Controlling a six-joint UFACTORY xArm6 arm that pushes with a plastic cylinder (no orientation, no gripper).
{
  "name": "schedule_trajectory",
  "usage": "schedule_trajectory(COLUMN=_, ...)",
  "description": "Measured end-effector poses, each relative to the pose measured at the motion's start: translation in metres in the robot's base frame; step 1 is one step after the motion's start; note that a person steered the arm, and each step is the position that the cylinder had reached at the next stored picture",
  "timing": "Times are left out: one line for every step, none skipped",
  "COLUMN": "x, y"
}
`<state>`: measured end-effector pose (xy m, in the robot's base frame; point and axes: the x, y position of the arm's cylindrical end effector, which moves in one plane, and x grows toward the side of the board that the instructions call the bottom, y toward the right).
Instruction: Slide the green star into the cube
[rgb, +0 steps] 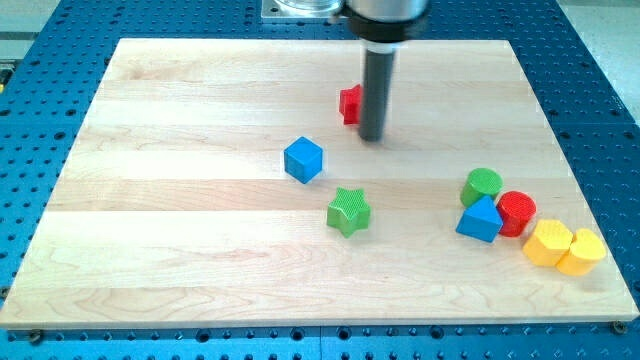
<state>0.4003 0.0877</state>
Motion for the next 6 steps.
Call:
schedule_trajectory(x=0.098, y=-0.012)
schedule_trajectory(x=0.147, y=-0.034)
schedule_trajectory(x=0.13, y=-0.053)
schedule_trajectory(x=0.1, y=-0.054)
schedule_trajectory(x=0.072, y=-0.079)
schedule_trajectory(x=0.075, y=-0.034)
